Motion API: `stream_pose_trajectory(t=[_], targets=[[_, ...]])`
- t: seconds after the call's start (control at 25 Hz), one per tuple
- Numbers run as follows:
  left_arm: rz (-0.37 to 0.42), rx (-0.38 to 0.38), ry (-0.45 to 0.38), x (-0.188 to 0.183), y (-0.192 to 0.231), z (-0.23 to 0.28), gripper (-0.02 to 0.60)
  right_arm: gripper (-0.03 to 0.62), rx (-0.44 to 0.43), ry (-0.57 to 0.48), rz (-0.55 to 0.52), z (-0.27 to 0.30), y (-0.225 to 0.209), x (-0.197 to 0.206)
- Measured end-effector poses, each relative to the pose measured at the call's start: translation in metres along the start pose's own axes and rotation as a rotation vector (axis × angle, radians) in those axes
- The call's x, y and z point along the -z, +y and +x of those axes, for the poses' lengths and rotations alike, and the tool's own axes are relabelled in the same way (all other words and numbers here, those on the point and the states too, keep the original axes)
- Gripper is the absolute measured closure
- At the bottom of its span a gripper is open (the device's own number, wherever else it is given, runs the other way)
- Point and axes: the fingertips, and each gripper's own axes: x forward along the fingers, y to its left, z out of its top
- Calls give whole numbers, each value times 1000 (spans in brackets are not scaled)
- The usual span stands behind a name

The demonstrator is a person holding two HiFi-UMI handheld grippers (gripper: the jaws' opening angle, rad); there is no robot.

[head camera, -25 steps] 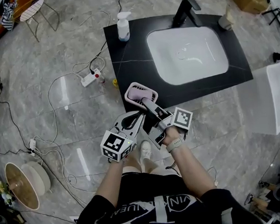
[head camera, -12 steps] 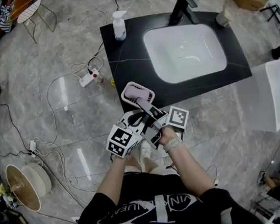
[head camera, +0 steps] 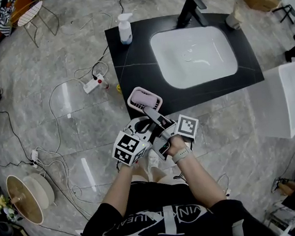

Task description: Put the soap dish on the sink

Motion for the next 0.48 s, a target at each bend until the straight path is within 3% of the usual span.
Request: stream_pose_trajectory(t=[0.48], targets=[[-82, -28, 12, 2, 8, 1, 568, 278, 6, -6, 15, -13, -4, 6]])
